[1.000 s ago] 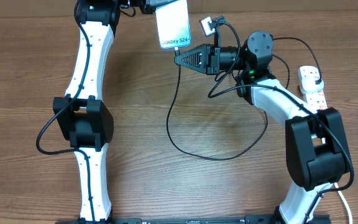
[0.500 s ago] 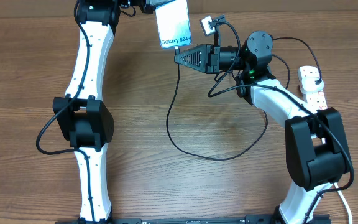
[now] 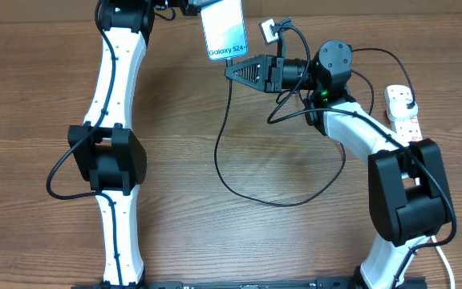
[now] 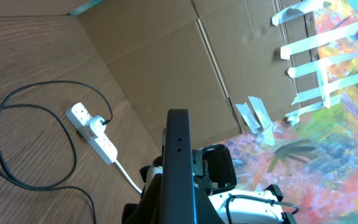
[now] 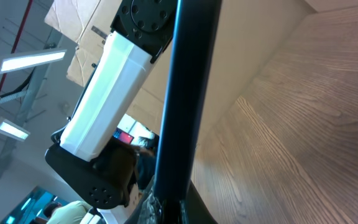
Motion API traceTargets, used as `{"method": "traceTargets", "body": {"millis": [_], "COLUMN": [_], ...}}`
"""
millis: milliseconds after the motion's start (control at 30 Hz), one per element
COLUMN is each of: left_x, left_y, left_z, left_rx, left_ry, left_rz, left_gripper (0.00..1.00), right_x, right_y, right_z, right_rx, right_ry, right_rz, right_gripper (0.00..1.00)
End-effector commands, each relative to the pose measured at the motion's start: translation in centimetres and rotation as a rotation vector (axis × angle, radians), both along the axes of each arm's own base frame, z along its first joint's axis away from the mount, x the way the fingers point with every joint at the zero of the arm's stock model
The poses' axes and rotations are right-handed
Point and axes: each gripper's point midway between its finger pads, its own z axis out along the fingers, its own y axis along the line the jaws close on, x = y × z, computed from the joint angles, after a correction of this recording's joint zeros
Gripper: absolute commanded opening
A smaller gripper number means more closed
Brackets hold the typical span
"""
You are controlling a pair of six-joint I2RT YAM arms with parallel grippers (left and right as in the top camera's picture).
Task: Plug charger to phone and switch on socket
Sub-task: 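Open the right gripper and pull it back from the plug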
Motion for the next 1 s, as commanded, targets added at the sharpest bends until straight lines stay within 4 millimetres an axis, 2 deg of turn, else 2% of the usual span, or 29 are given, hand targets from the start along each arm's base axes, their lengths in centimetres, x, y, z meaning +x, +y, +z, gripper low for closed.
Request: {"method": "traceTargets", "body": {"millis": [0,100,133,167,200,233,267,300,433,633,800,967], "left_x": [-2.3,-2.3,-2.3,-2.3,-2.3,-2.3,-2.3,-2.2,-2.1,-1.3,-0.4,0.1], "left_y": [-1.0,-1.0,-1.0,-1.0,-1.0,-1.0,-0.9,-0.9,-0.5,1.2,3.6,5.2], "left_z": [1.0,1.0,1.0,1.0,1.0,1.0,1.0,1.0,1.0,1.0,0.8,0.4], "left_rx": [-0.007,-0.007,-0.007,-0.007,-0.007,-0.007,-0.007,-0.007,-0.007,-0.006,-0.004,-0.004], "left_ry": [-0.043,-0.044,-0.043,-0.043,-0.043,-0.043,-0.043,-0.043,-0.044,-0.042,-0.013,0.040], "left_rz": [-0.111,-0.110,-0.110,-0.110,-0.110,-0.109,-0.108,-0.108,-0.100,-0.066,-0.021,0.011], "left_gripper": [0.04,0.04,0.04,0.04,0.04,0.04,0.04,0.04,0.04,0.04,0.04,0.04], "right_x": [3.1,3.1,3.1,3.0,3.0,2.9,2.8,2.7,2.3,2.1,3.2,4.4], "right_y": [-0.8,-0.8,-0.8,-0.8,-0.8,-0.8,-0.7,-0.7,-0.6,-0.8,-2.4,-3.8], "right_z": [1.5,1.5,1.5,1.5,1.5,1.4,1.4,1.4,1.3,1.2,0.7,-1.4], "right_rx": [0.051,0.050,0.050,0.049,0.048,0.047,0.046,0.044,0.038,0.031,0.021,-0.025], "right_ry": [-0.011,-0.011,-0.011,-0.011,-0.011,-0.012,-0.012,-0.013,-0.015,-0.019,0.012,0.113], "right_rz": [-0.167,-0.167,-0.166,-0.163,-0.161,-0.155,-0.151,-0.144,-0.123,-0.107,-0.141,-0.178], "right_gripper": [0.04,0.05,0.13,0.27,0.49,0.81,0.96,1.00,1.00,1.00,1.00,1.00]}}
